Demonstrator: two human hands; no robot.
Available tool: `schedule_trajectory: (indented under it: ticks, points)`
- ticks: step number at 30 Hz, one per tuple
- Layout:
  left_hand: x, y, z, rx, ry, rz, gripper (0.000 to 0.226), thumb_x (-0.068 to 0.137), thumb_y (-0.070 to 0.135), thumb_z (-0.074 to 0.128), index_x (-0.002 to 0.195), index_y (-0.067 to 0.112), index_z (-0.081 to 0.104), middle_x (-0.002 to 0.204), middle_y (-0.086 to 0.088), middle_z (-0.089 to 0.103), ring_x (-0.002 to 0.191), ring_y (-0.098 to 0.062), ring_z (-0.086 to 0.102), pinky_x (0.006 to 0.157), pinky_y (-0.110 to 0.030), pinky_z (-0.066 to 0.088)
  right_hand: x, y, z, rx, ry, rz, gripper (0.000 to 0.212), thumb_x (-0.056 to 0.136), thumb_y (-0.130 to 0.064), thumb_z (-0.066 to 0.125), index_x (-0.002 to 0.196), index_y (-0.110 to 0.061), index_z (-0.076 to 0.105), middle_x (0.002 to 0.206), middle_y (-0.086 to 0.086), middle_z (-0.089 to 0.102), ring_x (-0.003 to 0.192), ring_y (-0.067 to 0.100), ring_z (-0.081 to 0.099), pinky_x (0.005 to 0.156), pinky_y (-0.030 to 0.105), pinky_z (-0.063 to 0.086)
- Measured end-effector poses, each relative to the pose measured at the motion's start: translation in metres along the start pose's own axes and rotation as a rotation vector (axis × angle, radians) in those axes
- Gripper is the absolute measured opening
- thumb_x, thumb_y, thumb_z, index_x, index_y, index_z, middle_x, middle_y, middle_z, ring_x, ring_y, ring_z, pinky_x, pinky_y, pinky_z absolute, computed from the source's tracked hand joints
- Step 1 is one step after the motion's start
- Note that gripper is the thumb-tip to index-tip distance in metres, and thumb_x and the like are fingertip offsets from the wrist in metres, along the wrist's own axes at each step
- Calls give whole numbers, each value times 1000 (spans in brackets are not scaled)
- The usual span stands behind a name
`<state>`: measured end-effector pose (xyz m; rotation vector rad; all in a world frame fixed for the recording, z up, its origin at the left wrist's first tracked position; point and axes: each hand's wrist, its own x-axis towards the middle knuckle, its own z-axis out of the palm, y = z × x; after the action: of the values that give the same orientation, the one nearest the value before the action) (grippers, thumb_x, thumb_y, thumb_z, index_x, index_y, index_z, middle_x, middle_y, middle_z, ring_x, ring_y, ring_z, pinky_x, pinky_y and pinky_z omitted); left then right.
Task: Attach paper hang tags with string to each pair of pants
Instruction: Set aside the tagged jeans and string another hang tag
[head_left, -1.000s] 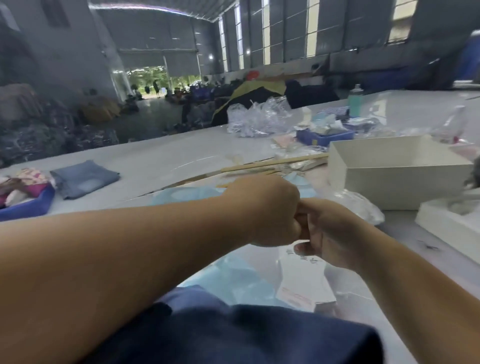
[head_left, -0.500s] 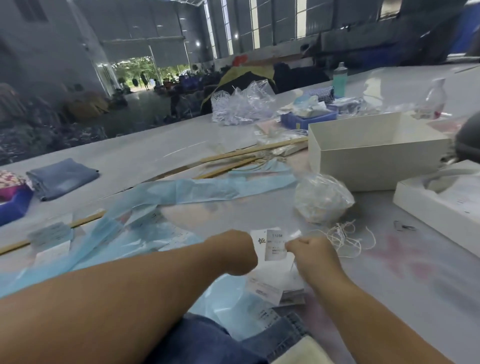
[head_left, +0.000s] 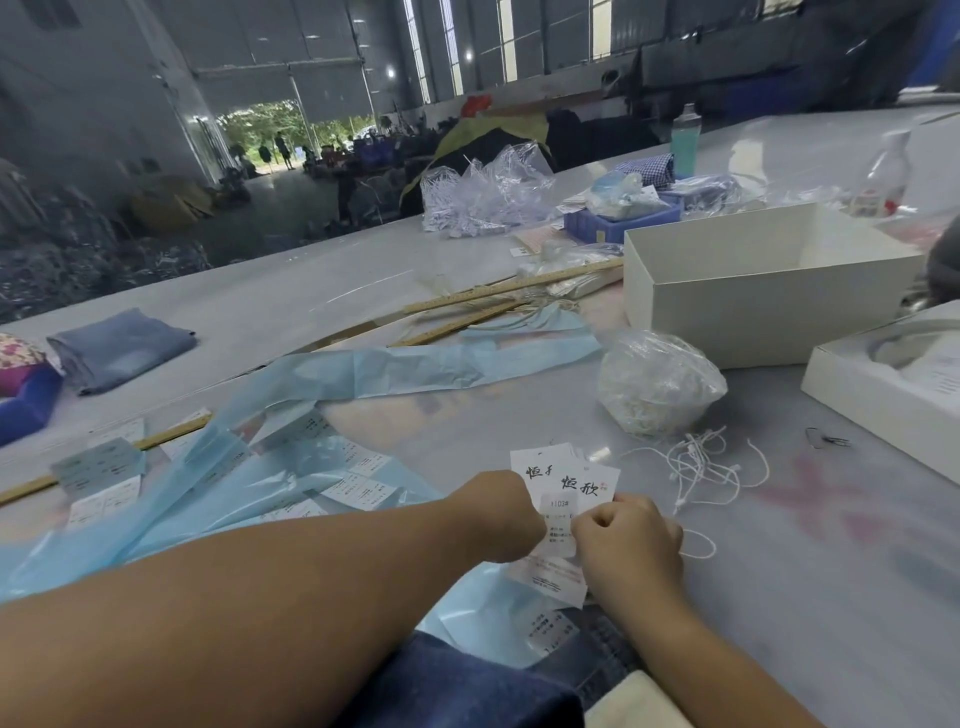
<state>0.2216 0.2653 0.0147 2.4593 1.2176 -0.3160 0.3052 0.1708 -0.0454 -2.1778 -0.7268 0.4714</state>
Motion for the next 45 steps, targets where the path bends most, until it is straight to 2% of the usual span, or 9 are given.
schedule_trajectory:
  ticks: [7, 10, 17, 22, 25, 29, 36, 40, 45]
  points:
    - [3, -7, 10, -5, 26, 2, 31, 87, 26, 63, 64, 19, 43, 68, 3, 52, 56, -12, 48, 42, -21, 32, -6, -1, 0, -128, 78, -56, 20, 89, -28, 55, 80, -26, 72, 134, -3, 50, 120, 25, 36, 99, 36, 35]
    - [4, -6, 12, -22, 30, -6, 32, 87, 28, 64, 65, 21, 42, 67, 6, 50, 54, -10, 47, 41, -20, 33, -10, 0, -1, -197, 118, -102, 18, 84, -40, 63, 67, -32, 64, 132, -6, 48, 122, 21, 32, 102, 38, 30]
    - [5, -5, 12, -23, 43, 15, 26, 87, 25, 63, 73, 24, 41, 76, 8, 50, 65, -9, 50, 45, -18, 35, -3, 9, -1, -423, 156, -168, 45, 80, -63, 55, 105, -26, 56, 118, -3, 42, 115, 21, 33, 105, 41, 31]
    - [7, -4, 12, -109, 8, -15, 19, 90, 16, 58, 76, 21, 47, 81, 9, 51, 67, -8, 49, 46, -15, 40, -1, 9, -10, -381, 177, -317, 20, 95, -36, 46, 104, -25, 60, 111, -4, 56, 106, 22, 45, 98, 41, 32]
    - [9, -5, 5, -309, 4, -92, 7, 91, 11, 50, 87, 14, 54, 87, 5, 56, 70, -10, 53, 41, -13, 38, 14, 17, -39, -295, 194, -311, 27, 88, -10, 49, 108, -21, 64, 112, -1, 63, 104, 26, 49, 86, 37, 35]
    - [7, -4, -2, -413, 3, -177, 14, 89, 12, 43, 77, 13, 50, 81, -2, 55, 59, -13, 44, 39, -17, 32, 32, 34, -68, -629, -116, -262, 33, 89, -28, 57, 121, -33, 61, 131, -7, 51, 124, 22, 40, 96, 36, 38]
    - [-1, 1, -3, -417, -82, -203, 33, 95, 25, 32, 111, 15, 60, 78, 1, 52, 59, -13, 41, 46, -21, 35, 30, 53, -58, -570, -34, -336, 11, 88, -40, 62, 94, -35, 71, 108, -15, 54, 112, 16, 44, 88, 31, 36]
    - [0, 2, 1, -373, -79, -170, 25, 97, 26, 33, 108, 21, 54, 76, 5, 55, 56, -8, 46, 38, -14, 35, 27, 56, -53, -549, -2, -414, 11, 93, -33, 55, 93, -31, 67, 102, -13, 52, 105, 15, 45, 82, 30, 33]
    - [4, -2, 4, -284, -59, -179, 22, 93, 25, 42, 103, 13, 58, 89, 0, 63, 72, -15, 60, 56, -21, 52, 21, 50, -56, -351, 59, -499, 15, 96, -22, 53, 81, -24, 56, 89, -8, 59, 91, 20, 52, 77, 33, 30]
